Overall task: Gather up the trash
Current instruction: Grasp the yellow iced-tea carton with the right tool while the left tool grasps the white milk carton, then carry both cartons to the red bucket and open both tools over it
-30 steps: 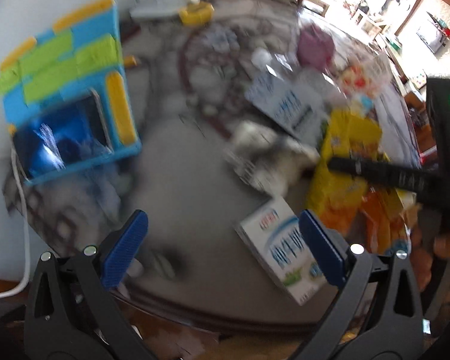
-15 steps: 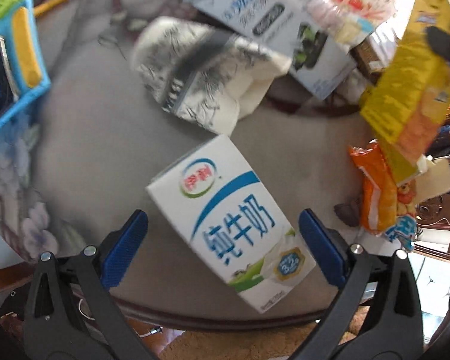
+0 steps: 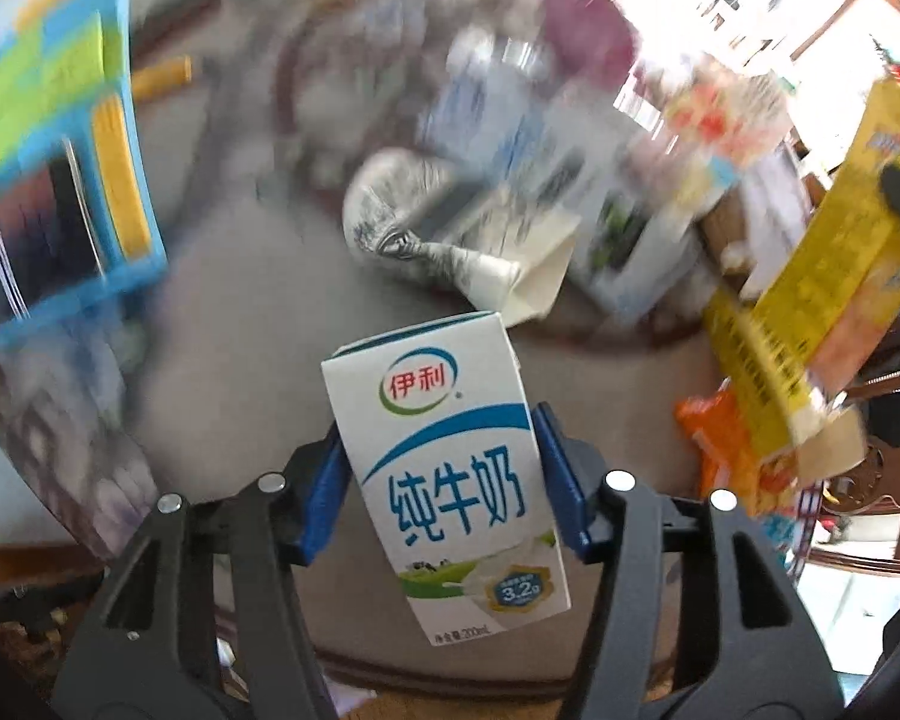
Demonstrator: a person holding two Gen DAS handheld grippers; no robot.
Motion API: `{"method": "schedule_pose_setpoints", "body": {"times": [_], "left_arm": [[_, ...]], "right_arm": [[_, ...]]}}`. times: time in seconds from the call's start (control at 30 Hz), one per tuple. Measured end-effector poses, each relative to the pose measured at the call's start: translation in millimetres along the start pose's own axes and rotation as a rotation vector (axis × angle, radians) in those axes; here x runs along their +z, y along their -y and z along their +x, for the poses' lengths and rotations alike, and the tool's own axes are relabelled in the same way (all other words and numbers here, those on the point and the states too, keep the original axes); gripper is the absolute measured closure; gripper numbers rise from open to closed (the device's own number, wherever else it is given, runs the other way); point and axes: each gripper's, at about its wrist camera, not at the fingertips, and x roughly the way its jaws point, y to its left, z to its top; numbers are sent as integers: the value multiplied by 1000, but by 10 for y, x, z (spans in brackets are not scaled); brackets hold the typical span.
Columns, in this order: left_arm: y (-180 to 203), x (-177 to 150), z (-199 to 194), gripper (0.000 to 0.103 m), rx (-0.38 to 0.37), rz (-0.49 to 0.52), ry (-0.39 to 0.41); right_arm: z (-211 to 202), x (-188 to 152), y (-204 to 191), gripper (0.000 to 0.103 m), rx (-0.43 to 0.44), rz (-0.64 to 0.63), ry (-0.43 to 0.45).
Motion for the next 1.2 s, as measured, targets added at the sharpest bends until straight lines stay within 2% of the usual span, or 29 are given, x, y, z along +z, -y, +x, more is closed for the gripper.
{"method": "schedule_pose_setpoints", "body": {"times": [0.1, 0.23, 0.4, 0.53, 0.63, 0.7, 0.8, 0.97, 1.07, 1.13, 1.2], "left_arm": [[136, 211, -228, 48, -12, 51, 97], [574, 370, -439, 49, -67, 167, 203], [1269, 447, -499, 49, -168, 288, 253], [1824, 521, -429, 49, -244, 371, 256], [2122, 522, -341, 49, -290, 424, 249], [2274, 472, -296, 49, -311, 447, 235], [2557, 437, -212, 49, -354, 477, 210], [3037, 337, -137, 49, -416, 554, 190], [3331, 288, -59, 49, -443, 604, 156], [3557, 250, 20, 49, -466, 637, 130], [3765, 184, 81, 49, -485, 675, 116]], "right_arm": [[-124, 49, 86, 40, 2, 20, 39], [-353, 98, 322, 40, -18, 72, 107], [-646, 81, 767, 40, -89, 168, 179], [-908, -42, 1290, 40, -203, 267, 227], [-1122, -232, 1823, 40, -340, 362, 244], [-1195, -370, 2141, 40, -440, 410, 229], [-1187, -648, 2657, 40, -568, 502, 161], [-1078, -1080, 3219, 40, -626, 617, 59], [-1109, -1271, 3400, 38, -645, 673, 46], [-1202, -1407, 3468, 29, -650, 700, 59], [-1237, -1406, 3464, 26, -654, 714, 79]]}}
